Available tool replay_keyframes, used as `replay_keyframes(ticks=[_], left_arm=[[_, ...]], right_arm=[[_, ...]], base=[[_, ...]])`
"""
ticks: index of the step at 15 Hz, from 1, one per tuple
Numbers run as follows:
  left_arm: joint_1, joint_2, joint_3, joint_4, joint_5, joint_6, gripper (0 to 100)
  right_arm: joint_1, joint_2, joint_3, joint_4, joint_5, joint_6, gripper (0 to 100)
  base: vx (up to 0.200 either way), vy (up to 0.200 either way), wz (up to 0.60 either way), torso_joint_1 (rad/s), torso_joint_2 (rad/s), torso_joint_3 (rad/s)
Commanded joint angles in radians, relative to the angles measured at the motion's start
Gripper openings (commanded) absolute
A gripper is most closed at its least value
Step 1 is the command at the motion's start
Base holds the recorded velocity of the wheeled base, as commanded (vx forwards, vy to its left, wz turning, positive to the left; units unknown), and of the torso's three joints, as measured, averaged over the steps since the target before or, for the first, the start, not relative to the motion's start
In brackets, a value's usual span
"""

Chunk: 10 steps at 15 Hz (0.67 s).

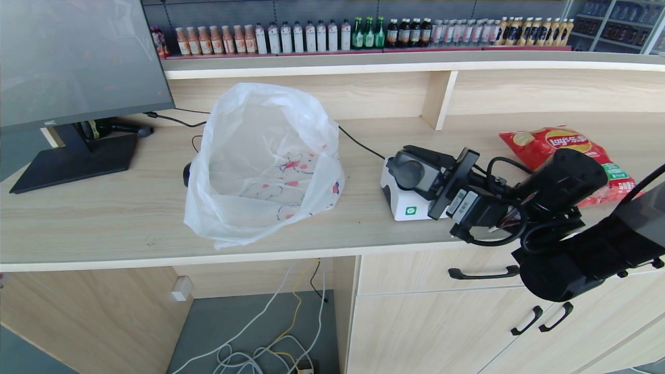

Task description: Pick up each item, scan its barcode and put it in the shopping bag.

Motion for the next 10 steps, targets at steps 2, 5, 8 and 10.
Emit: replay_keyframes(ticks=[2, 5, 8, 10], left_arm=[[0.000, 0.000, 0.000, 0.000, 0.000, 0.000, 100], [0.000, 0.000, 0.000, 0.000, 0.000, 0.000, 100], [0.000, 0.000, 0.000, 0.000, 0.000, 0.000, 100], [0.000, 0.000, 0.000, 0.000, 0.000, 0.000, 100]], right_arm=[[0.046, -0.176, 0.144, -0.005, -0.133, 0.102, 0], [0.061, -0.260, 0.216, -0.005, -0.177, 0.228, 0], [0.121, -0.286, 0.254, -0.005, -0.200, 0.309, 0], [0.176, -0.332, 0.256, -0.005, -0.366, 0.465, 0]], base=[[0.000, 0.000, 0.00, 0.000, 0.00, 0.000], [0.000, 0.000, 0.00, 0.000, 0.00, 0.000], [0.000, 0.000, 0.00, 0.000, 0.00, 0.000], [0.000, 0.000, 0.00, 0.000, 0.00, 0.000]])
